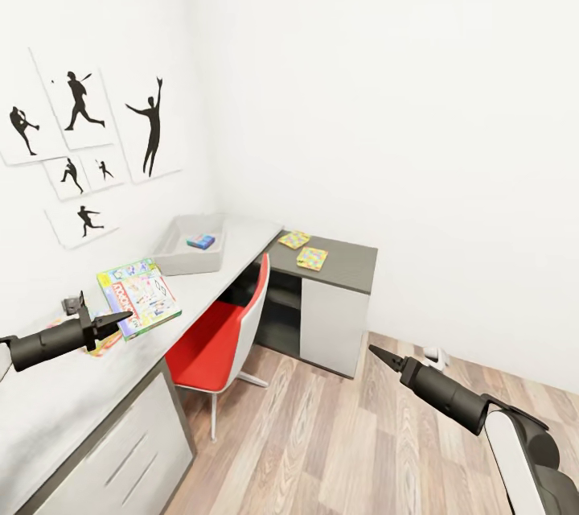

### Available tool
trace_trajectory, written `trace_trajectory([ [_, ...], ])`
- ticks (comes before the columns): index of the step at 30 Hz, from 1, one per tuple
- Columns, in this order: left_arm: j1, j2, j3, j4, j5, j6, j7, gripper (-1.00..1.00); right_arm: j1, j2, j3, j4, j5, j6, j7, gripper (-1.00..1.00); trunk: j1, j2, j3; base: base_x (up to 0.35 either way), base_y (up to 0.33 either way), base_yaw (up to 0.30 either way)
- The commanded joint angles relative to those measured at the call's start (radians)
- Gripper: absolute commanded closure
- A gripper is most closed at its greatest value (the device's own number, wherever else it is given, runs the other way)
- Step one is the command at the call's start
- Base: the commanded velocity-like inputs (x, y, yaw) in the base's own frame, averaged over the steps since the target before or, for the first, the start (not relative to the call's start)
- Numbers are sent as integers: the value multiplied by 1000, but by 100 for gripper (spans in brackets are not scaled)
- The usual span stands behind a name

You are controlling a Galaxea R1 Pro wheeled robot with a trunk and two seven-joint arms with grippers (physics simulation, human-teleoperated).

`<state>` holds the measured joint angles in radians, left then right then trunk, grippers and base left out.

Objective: Put all the toys in the child's room - the three board games (two on the bed and one on the table), the two jigsaw puzzles on the table, and the tennis ball on the table - inside the toy box on the table in the child's room.

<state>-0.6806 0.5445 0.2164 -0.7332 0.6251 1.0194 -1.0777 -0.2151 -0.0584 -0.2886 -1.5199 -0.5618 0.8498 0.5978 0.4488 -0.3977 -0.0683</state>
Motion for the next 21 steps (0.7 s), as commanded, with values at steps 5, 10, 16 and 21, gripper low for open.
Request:
trace_trajectory([
  [5, -1, 1, 1, -1, 5, 7, -5, 100, -1, 0, -3, 0, 0, 6, 3, -100, 1, -2, -10, 327, -61, -107],
  [10, -1, 1, 12, -3, 5, 7, -6, 100, -1, 0, -9, 0, 0, 6, 3, -100, 1, -2, -14, 293, -189, -220],
  [16, -1, 0, 57, -4, 5, 7, -5, 100, -1, 0, -10, 0, 0, 6, 3, -100, 1, -2, -14, 242, -198, -136],
  [21, -2, 0, 80, -5, 5, 7, 0, 100, -1, 0, -13, 0, -1, 6, 3, -100, 1, -2, -15, 87, -59, -23],
])
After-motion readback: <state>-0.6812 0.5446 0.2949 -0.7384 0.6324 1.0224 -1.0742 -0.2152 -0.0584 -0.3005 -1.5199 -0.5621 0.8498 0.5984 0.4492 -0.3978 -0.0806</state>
